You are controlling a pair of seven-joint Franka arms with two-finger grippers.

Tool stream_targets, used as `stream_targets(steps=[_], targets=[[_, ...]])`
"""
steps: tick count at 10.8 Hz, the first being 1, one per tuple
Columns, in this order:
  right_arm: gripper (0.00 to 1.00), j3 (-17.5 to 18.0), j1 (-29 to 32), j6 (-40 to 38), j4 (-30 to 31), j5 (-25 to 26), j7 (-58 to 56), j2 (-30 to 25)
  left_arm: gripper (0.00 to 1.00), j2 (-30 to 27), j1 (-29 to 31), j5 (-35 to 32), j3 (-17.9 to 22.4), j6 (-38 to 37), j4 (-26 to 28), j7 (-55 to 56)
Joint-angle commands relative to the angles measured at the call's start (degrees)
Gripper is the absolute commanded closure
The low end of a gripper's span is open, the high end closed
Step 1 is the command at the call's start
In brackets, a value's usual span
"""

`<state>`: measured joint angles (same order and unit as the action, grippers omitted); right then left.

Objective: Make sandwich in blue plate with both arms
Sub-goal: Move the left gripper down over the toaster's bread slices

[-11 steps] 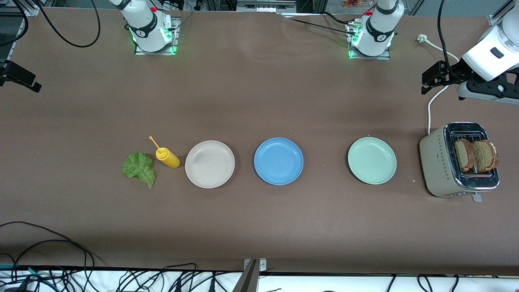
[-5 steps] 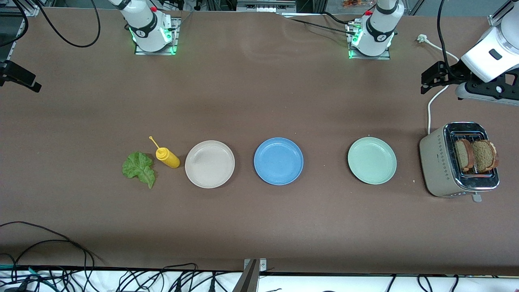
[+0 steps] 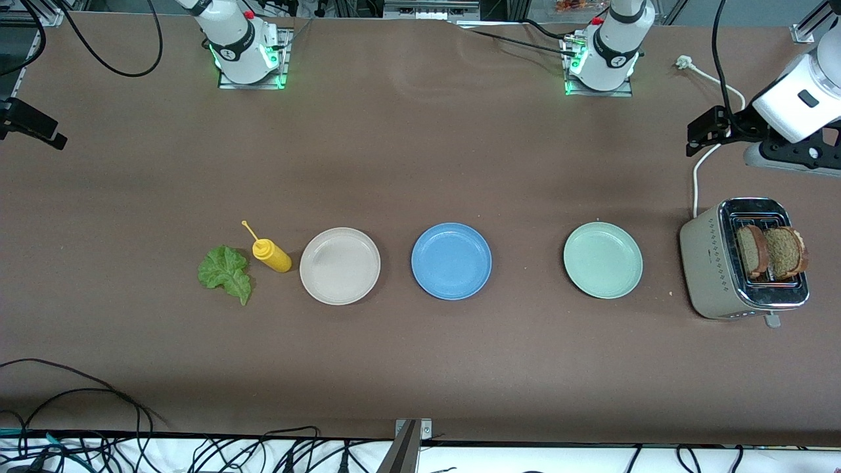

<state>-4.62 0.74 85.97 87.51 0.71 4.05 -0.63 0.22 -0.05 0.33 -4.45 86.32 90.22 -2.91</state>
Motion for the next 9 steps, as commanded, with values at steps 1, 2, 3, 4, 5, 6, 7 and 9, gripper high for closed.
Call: stream_targets(steps=[1, 2, 3, 4, 5, 6, 7, 9], targets=[[0.00, 0.0, 0.1, -1.2, -1.0, 0.8, -0.3, -0.2, 0.00, 4.3, 1.8, -1.4, 0.1, -0.6, -1.7, -1.1], [0.00, 0.0, 0.1, -1.2, -1.0, 0.8, -0.3, -0.2, 0.00, 5.7, 4.2, -1.0, 0.0, -0.5, -1.7, -2.1], [0.00, 0.0, 0.1, -1.3, -1.0, 0.8, -0.4, -0.2, 0.00, 7.1, 5.5, -0.8, 0.0, 0.4, -2.0, -3.0], [0.00, 0.0, 0.1, -1.2, -1.0, 0.8, -0.3, -0.2, 0.00, 7.8, 6.8, -1.3, 0.1, 3.1, -2.6, -4.2], [0.00, 0.0, 0.1, -1.3, -1.0, 0.8, -0.3, -0.2, 0.00, 8.6, 7.8, -2.3, 0.1, 5.2, -2.7, -5.4], [0.00, 0.0, 0.0, -1.2, -1.0, 0.8, -0.4, -0.2, 0.00, 9.6, 8.1, -6.0, 0.1, 7.2, -2.7, -6.2], [0.00, 0.0, 0.1, -1.3, -1.0, 0.8, -0.3, -0.2, 0.00, 11.3, 8.2, -8.9, 0.0, 9.5, -2.5, -6.4], [0.00, 0.0, 0.1, -1.3, -1.0, 0.8, -0.3, -0.2, 0.00, 14.3, 10.0, -9.4, 0.0, 13.8, -2.0, -6.5]])
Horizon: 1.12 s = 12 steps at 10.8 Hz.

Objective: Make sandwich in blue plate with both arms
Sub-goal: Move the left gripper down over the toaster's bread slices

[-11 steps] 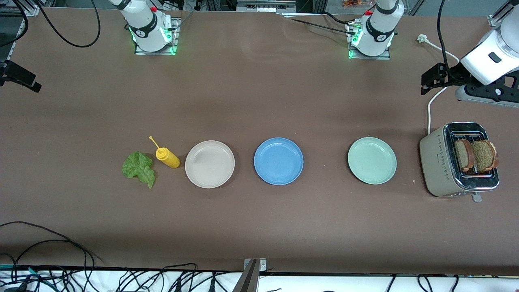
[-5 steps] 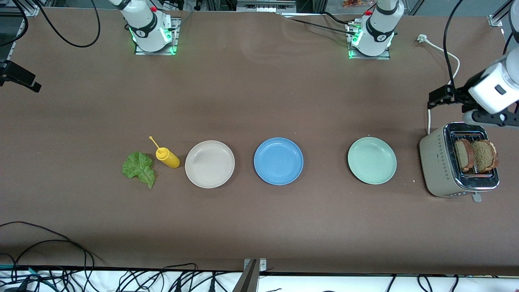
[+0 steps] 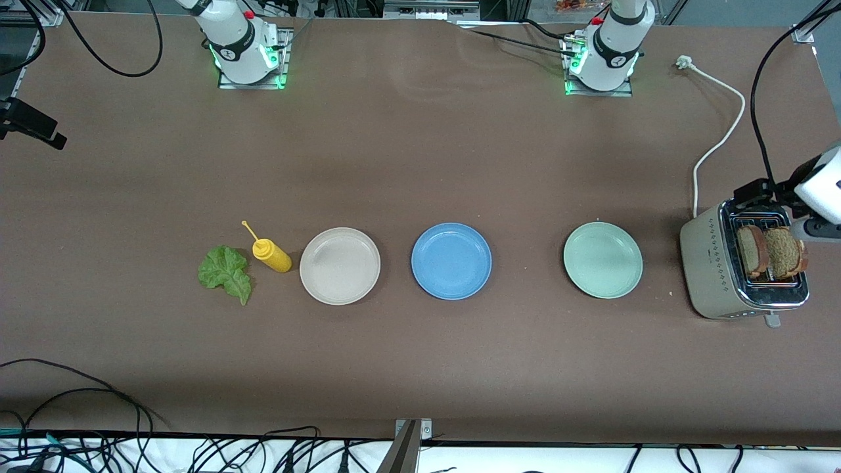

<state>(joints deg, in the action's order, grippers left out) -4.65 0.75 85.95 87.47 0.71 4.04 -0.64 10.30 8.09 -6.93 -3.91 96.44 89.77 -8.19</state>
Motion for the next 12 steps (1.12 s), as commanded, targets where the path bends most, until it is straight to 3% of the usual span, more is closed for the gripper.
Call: stream_targets(steps=[1, 3, 5, 8, 10, 12], targets=[[0.00, 0.1, 0.0, -1.2, -1.0, 0.8, -0.3, -0.2, 0.00, 5.9, 2.8, -2.1, -0.6, 6.0, -1.4, -1.3], [0.00, 0.0, 0.0, -1.3, -1.0, 0.8, -0.4, -0.2, 0.00, 8.5, 5.3, -2.1, -0.6, 11.7, 0.4, -6.1], [0.00, 0.1, 0.0, -1.3, -1.0, 0.8, -0.3, -0.2, 0.00, 8.2, 7.4, -2.2, -0.6, 18.5, 5.9, -7.2], [0.00, 0.0, 0.0, -1.3, -1.0, 0.8, -0.4, -0.2, 0.00, 8.3, 8.8, -2.2, -0.5, 23.1, 11.0, -8.7], [0.00, 0.0, 0.0, -1.3, -1.0, 0.8, -0.4, -0.2, 0.23, 8.2, 9.2, -4.9, -0.6, 24.1, 12.4, -8.8], [0.00, 0.0, 0.0, -1.7, -1.0, 0.8, -0.4, -0.2, 0.91, 8.0, 9.3, -5.3, -0.6, 23.4, 12.9, -8.8]])
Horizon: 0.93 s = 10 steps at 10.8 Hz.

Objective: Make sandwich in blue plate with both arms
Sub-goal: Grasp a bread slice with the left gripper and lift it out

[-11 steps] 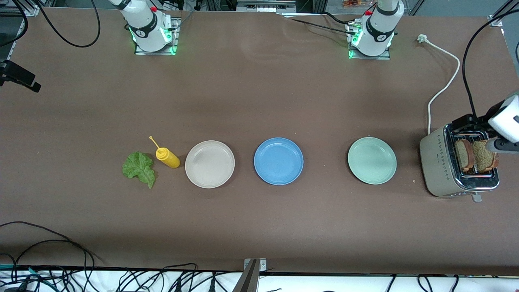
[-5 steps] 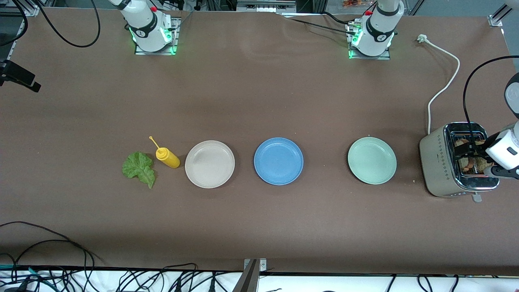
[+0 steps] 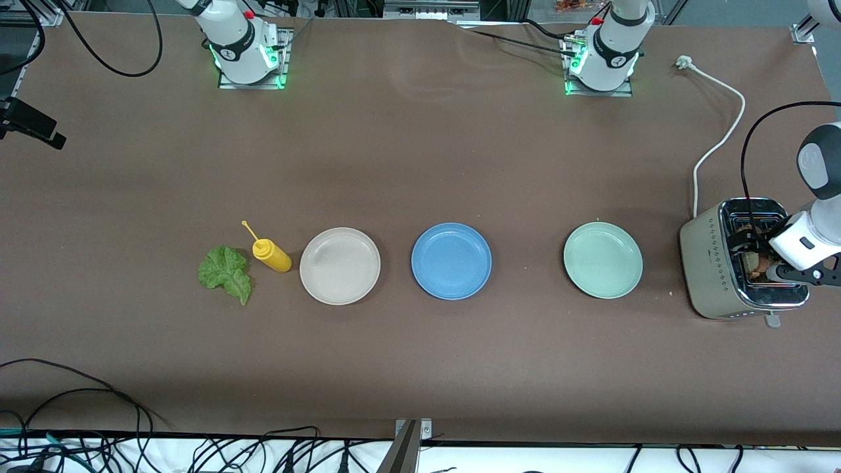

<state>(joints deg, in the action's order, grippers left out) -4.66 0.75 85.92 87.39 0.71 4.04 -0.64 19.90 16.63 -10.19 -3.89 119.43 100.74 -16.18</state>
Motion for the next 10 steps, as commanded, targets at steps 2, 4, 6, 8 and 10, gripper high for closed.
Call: stream_targets(steps=[2, 4, 6, 8, 10], targets=[[0.00, 0.0, 0.0, -1.6, -0.9, 0.7, -0.4, -0.2, 1.00, -1.7, 1.1, -1.9, -0.6, -1.0, 1.8, -0.8], [0.00, 0.2, 0.0, -1.6, -0.9, 0.7, -0.4, -0.1, 1.00, -1.8, 1.6, -1.6, -0.7, -2.0, 1.6, -0.7], [0.00, 0.3, 0.0, -1.6, -0.9, 0.7, -0.3, -0.1, 1.00, -2.1, 1.6, -1.6, -0.7, -2.7, 1.3, -0.5], [0.00, 0.2, 0.0, -1.6, -0.9, 0.7, -0.4, -0.1, 1.00, -3.6, 1.5, -1.6, -1.0, -4.9, 0.0, -0.3], [0.00, 0.3, 0.0, -1.6, -0.9, 0.7, -0.4, -0.1, 1.00, -5.3, 0.9, -1.7, -2.0, -10.4, -3.4, -0.3]])
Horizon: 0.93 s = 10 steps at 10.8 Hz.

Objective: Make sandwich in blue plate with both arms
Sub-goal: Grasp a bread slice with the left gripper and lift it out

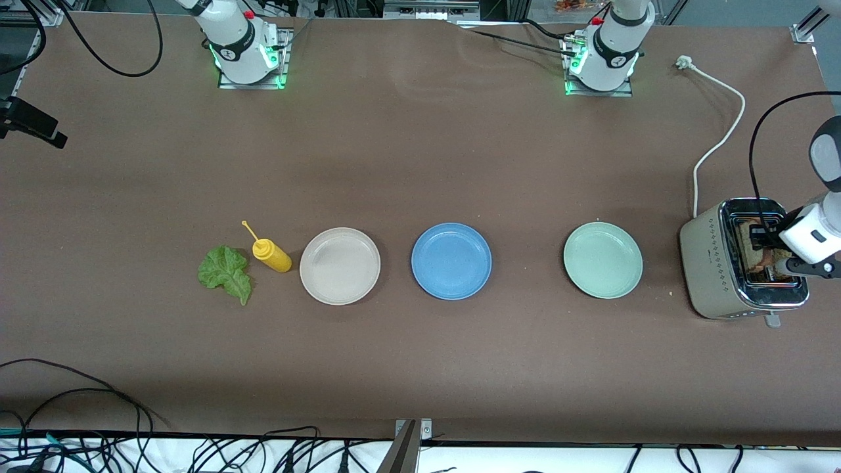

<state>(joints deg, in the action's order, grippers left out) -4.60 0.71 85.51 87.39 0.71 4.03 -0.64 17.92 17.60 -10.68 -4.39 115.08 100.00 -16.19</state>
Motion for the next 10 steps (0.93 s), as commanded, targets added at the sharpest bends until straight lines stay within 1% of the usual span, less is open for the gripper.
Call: stream_targets(steps=[1, 3, 4, 5, 8, 9, 10], targets=[[0.00, 0.2, 0.1, -1.2, -0.9, 0.7, -0.4, -0.1, 1.00, -4.2, -0.1, -1.5, -3.4, -9.0, -5.0, -0.2], [0.00, 0.2, 0.0, -1.3, -0.9, 0.7, -0.4, -0.1, 1.00, -4.8, -0.2, -1.9, -7.6, -15.3, -10.8, 0.0], [0.00, 0.2, 0.0, -1.2, -0.9, 0.7, -0.4, -0.1, 1.00, -4.8, -0.2, -3.4, -10.3, -17.7, -13.5, 0.1], [0.00, 0.2, 0.0, -1.2, -0.9, 0.7, -0.4, -0.1, 1.00, -4.9, -0.2, -4.9, -14.1, -19.0, -14.9, 0.3], [0.00, 0.2, 0.0, -1.2, -0.9, 0.7, -0.4, -0.1, 1.00, -4.6, -0.3, -7.1, -24.7, -23.4, -15.5, 0.3], [0.00, 0.2, 0.0, -1.3, -0.9, 0.7, -0.4, -0.1, 1.00, -4.1, -0.7, -6.1, -26.6, -23.5, -15.5, 0.5], [0.00, 0.2, 0.0, -1.2, -0.9, 0.7, -0.4, -0.1, 1.00, -2.4, -2.2, -5.1, -26.9, -23.6, -15.5, 0.4]])
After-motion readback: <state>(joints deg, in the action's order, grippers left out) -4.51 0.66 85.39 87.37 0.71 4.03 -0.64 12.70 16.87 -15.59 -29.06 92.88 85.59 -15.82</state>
